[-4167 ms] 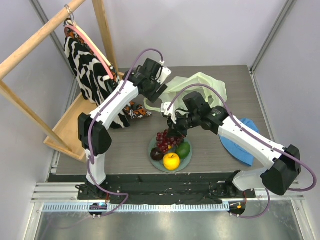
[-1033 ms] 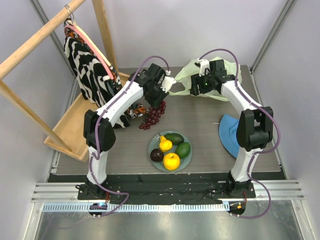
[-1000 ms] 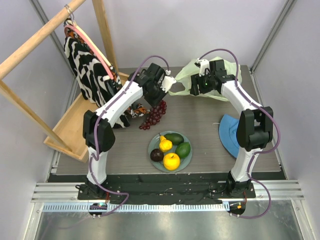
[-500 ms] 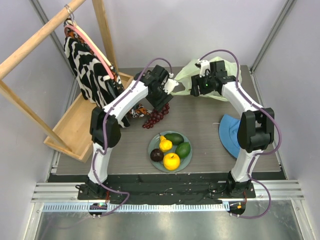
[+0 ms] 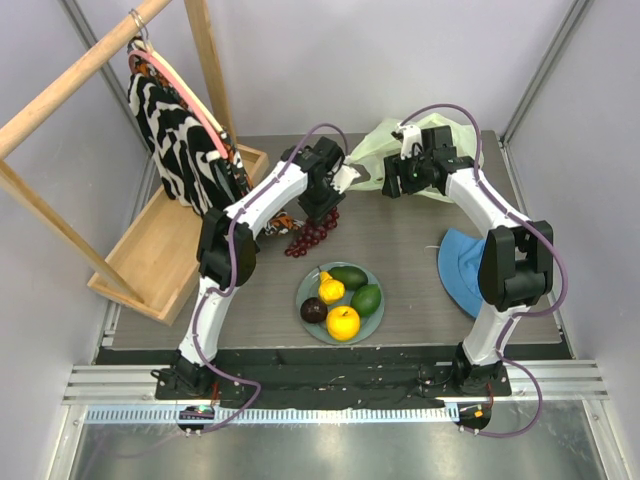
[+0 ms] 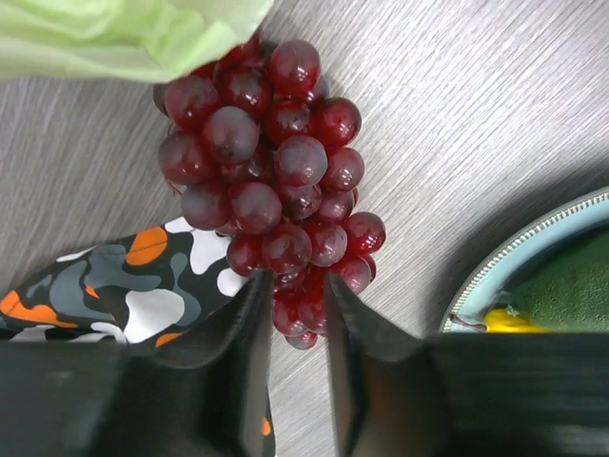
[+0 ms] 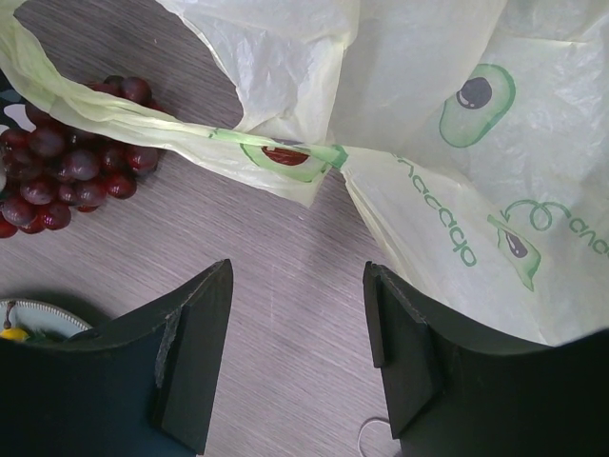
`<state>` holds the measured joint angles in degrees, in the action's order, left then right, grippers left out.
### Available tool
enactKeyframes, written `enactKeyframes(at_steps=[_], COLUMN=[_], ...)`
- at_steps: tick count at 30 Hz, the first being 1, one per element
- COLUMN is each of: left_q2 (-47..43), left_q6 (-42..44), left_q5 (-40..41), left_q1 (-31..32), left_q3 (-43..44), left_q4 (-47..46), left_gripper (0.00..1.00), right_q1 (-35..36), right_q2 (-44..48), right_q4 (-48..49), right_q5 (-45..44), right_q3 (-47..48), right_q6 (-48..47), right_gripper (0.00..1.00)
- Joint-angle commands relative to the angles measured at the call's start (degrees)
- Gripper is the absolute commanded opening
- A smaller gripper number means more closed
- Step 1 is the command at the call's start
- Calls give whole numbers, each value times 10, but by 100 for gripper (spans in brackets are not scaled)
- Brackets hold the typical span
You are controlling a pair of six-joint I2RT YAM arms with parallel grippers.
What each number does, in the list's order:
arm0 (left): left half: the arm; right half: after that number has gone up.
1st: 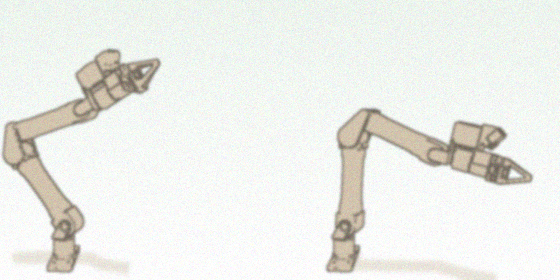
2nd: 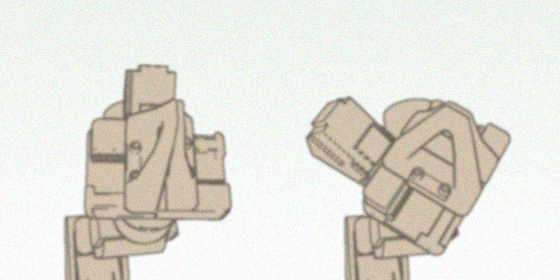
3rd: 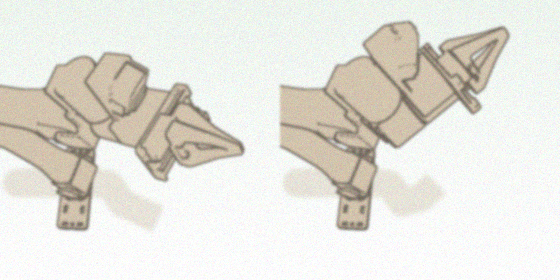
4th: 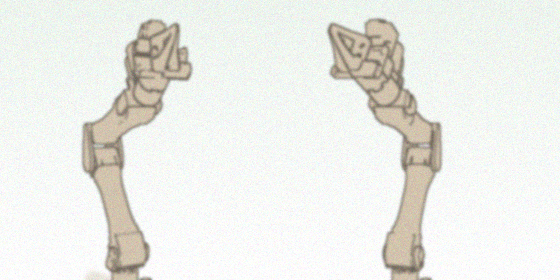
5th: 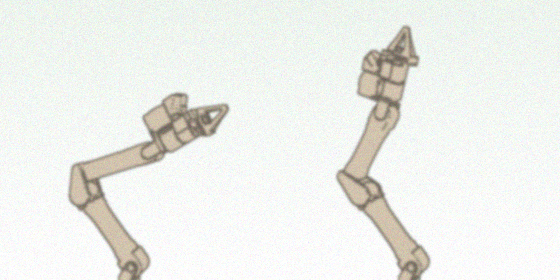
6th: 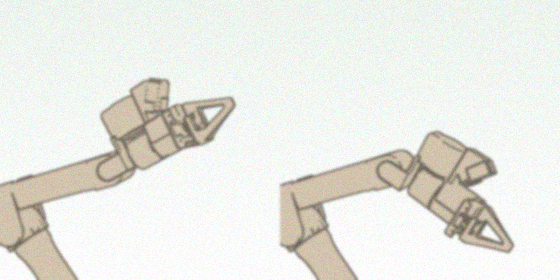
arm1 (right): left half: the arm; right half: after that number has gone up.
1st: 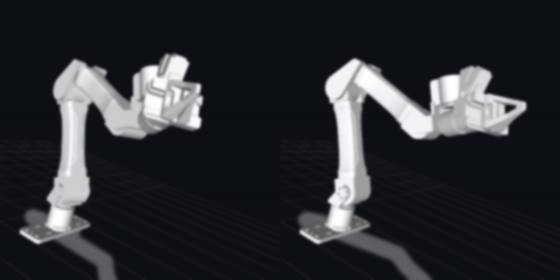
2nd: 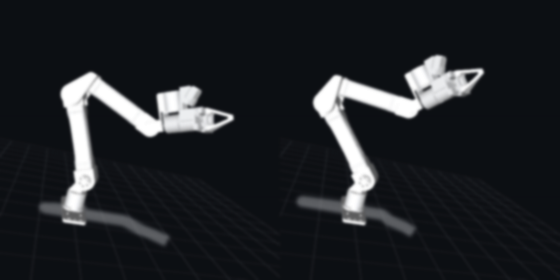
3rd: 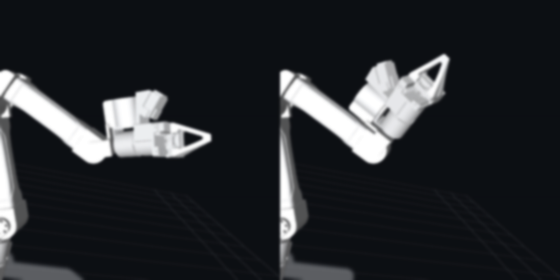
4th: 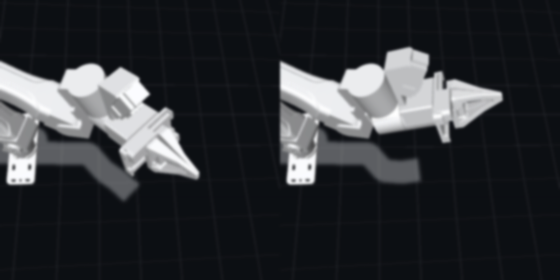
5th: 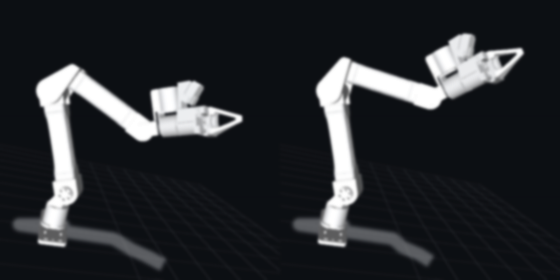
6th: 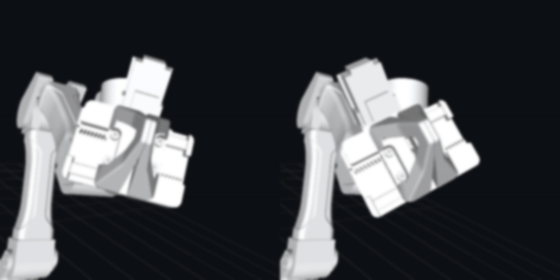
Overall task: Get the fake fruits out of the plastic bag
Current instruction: Pick up the fake fruit from the center of the board.
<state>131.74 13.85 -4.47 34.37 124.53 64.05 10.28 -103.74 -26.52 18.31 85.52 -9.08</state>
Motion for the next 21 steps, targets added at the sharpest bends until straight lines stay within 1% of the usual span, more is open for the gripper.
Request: enactKeyframes(at_steps=[1,2,3,5,6,7,8,9,10,16,21], left_q2=[-3,-3,-3,-4,-7,-8,-8,-8,-7,3,21], left_q6=[-13,-13,-13,-12,-14,-16,-17,-17,-17,-25,-32], left_q5=[-4,-5,-5,-5,-4,-1,5,7,9,-12,0], left_q1=[1,2,1,1,1,1,1,1,1,2,3], left_q3=[16,17,17,12,9,5,6,6,6,34,54], left_q4=[4,5,5,6,5,1,0,-1,-3,0,5], left_gripper=[28,26,20,17,17,18,22,28,30,31,32], right_q1=[1,1,1,0,0,0,1,0,1,0,0], right_q2=[30,29,28,28,27,27,28,27,27,27,27], right_q4=[24,25,25,25,25,26,27,27,27,29,30], right_q5=[2,2,2,2,4,3,4,5,6,4,2], right_q3=[-2,-1,-1,1,1,1,1,1,0,-6,-10], right_q6=[3,4,4,5,6,6,6,6,6,6,4], right_gripper=[64,64,64,64,64,64,64,64,64,64,64])
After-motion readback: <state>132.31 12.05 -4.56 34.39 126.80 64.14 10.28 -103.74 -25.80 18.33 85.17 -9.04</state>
